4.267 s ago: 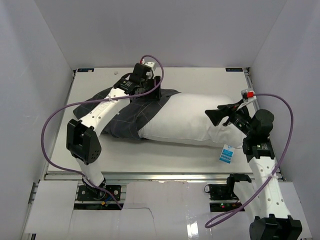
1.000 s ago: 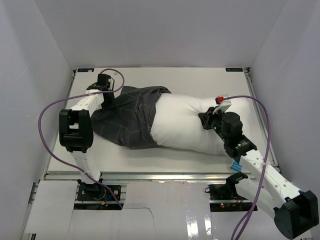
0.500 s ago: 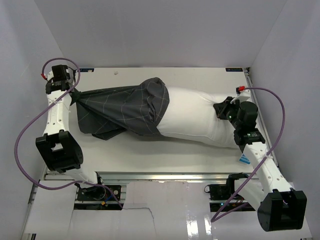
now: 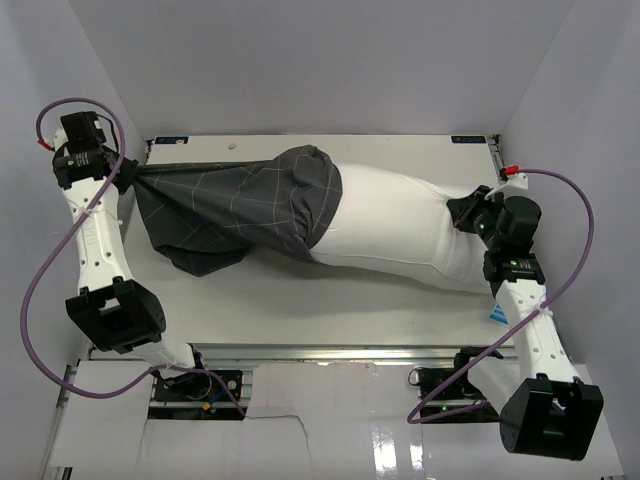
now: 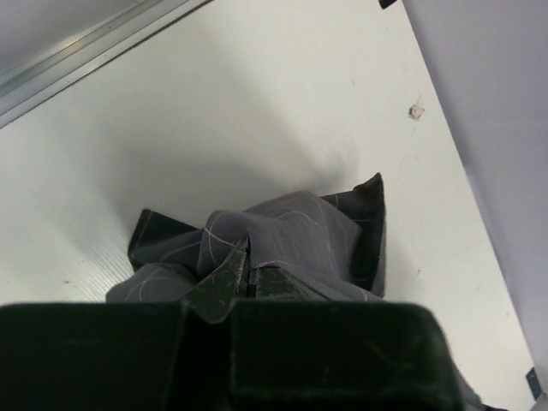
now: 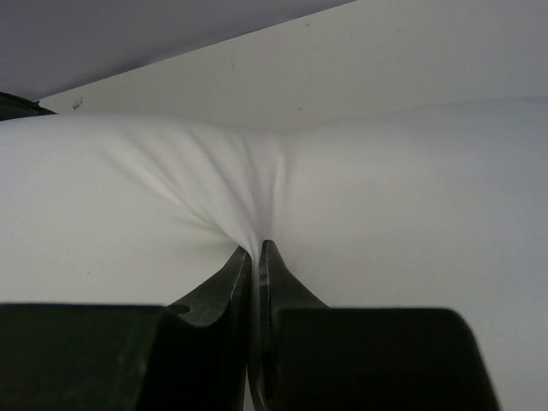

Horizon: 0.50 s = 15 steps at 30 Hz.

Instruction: Remove the pillowcase from the pillow

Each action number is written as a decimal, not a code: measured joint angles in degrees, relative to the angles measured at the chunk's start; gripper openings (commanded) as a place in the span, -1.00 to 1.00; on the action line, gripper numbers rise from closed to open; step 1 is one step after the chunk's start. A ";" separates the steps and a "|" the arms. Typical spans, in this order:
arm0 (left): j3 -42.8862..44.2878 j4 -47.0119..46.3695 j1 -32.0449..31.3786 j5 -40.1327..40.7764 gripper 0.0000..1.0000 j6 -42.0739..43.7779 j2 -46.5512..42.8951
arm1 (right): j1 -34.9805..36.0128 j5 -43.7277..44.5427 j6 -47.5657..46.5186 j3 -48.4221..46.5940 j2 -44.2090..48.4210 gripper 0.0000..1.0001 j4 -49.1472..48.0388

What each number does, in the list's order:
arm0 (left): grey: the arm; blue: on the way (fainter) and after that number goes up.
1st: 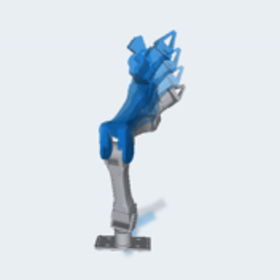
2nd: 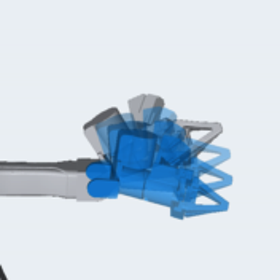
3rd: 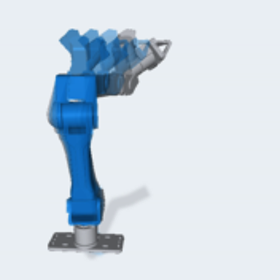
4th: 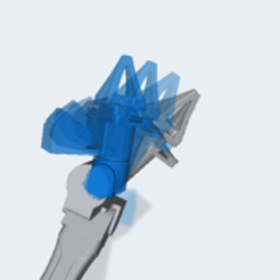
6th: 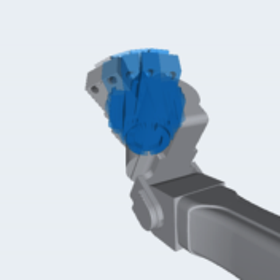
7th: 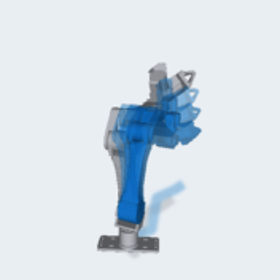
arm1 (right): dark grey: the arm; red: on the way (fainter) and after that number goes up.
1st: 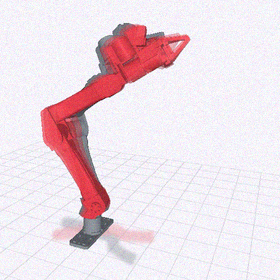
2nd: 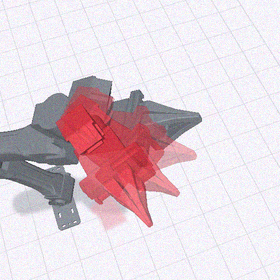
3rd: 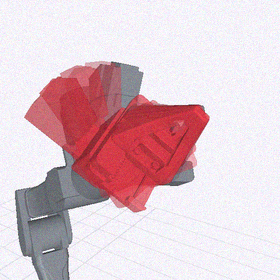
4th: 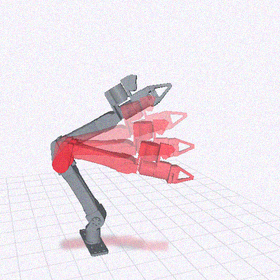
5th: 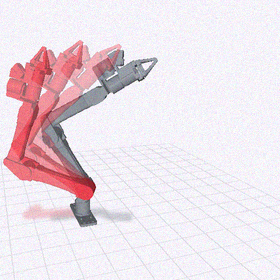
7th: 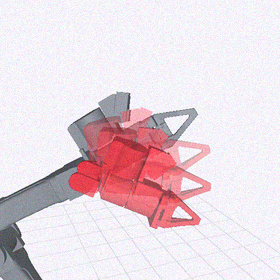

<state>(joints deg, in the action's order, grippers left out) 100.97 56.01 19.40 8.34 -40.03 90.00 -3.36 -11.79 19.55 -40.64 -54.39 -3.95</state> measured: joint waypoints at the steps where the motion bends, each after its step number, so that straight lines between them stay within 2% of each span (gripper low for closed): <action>1: 0.44 0.20 0.57 -0.44 -1.00 -0.35 0.00 | -0.39 -0.37 0.04 -0.15 -0.28 -0.85 -0.04; 4: 1.31 -0.31 2.84 -0.04 -1.00 -1.25 0.00 | -1.64 -0.31 -0.07 -0.35 -0.98 -0.85 -0.04; 9: 2.08 -3.30 9.40 4.90 -1.00 -2.78 0.02 | -5.68 5.57 -1.57 -0.37 -1.27 -0.85 1.18; 12: 2.14 -4.87 10.10 5.18 -1.00 -3.19 -0.09 | -6.45 6.49 -2.05 -0.37 -1.16 -0.85 1.31; 15: -1.55 -9.40 9.55 1.57 -1.00 -2.82 -1.44 | -6.51 2.78 -2.54 -0.35 -1.33 -0.85 0.44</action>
<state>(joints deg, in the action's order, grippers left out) 99.42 46.61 28.95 9.91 -42.85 88.55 -9.87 -9.02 17.02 -40.99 -55.72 -3.51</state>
